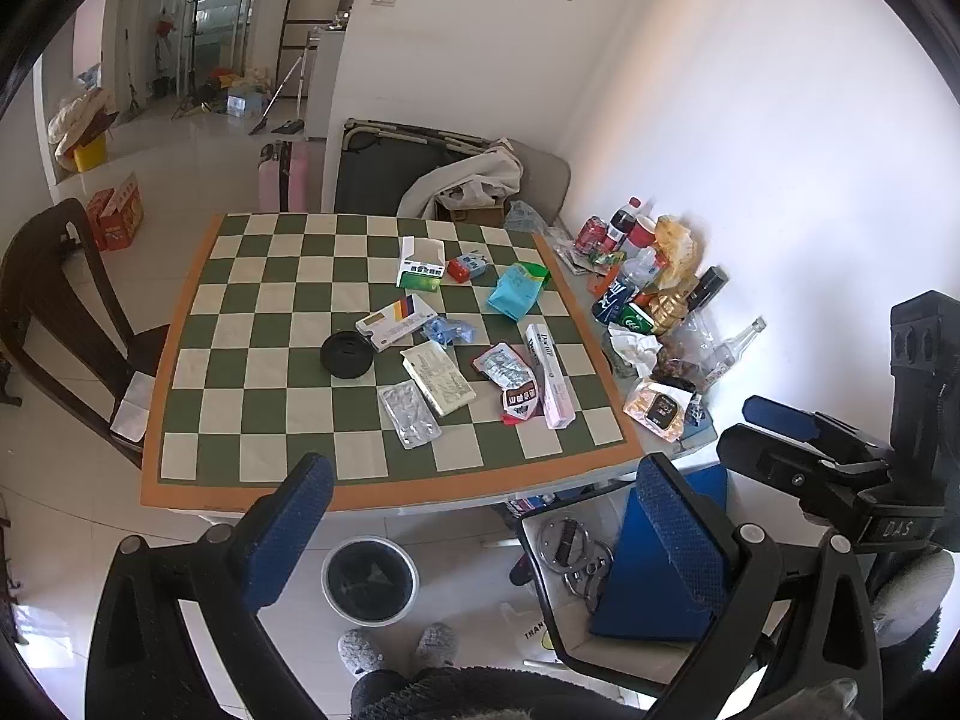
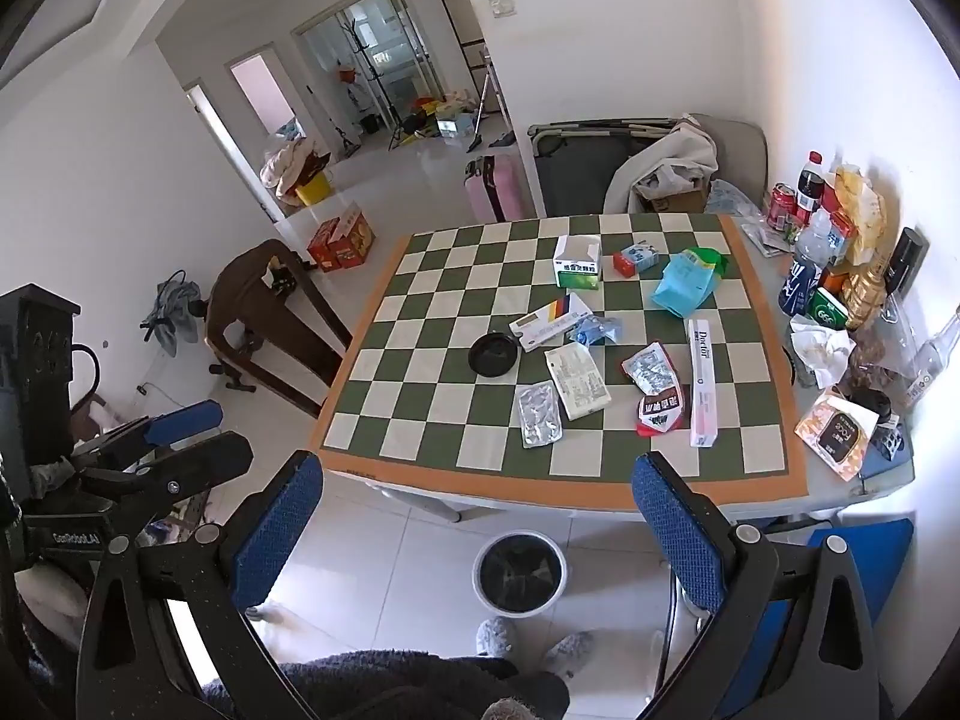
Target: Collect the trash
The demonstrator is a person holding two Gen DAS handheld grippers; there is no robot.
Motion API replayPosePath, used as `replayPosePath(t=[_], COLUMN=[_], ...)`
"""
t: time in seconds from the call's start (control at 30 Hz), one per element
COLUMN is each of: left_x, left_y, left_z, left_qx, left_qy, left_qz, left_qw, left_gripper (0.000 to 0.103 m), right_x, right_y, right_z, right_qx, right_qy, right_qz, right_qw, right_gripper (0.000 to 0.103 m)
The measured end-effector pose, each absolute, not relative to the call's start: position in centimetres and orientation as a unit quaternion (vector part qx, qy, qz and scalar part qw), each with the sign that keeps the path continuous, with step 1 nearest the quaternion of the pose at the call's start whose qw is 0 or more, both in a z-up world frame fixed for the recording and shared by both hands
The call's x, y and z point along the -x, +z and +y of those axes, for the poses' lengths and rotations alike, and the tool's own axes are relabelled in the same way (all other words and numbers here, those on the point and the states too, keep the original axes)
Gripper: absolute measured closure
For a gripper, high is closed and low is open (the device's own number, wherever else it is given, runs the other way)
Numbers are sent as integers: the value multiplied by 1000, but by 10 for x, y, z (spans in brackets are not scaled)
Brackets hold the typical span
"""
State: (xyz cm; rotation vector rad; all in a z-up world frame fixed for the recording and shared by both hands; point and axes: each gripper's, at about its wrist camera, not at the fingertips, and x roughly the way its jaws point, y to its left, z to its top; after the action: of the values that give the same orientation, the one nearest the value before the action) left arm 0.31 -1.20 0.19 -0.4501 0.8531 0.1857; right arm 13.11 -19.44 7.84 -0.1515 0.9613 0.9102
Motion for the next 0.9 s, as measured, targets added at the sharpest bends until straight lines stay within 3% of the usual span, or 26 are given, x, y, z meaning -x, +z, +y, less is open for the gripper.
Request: replayPosePath(t=[0.9], left_x=[-20], left_y=[18], left_z=[-26], left_qx=[233], left_qy=[73], left_qz=[405], left_qw=[881], left_gripper=[0], right_x=[-121], right_y=[82], right_z=[-193], right_qx=[66], right_qy=[431], right_qz=[449], right_qw=[780], right_gripper=[0])
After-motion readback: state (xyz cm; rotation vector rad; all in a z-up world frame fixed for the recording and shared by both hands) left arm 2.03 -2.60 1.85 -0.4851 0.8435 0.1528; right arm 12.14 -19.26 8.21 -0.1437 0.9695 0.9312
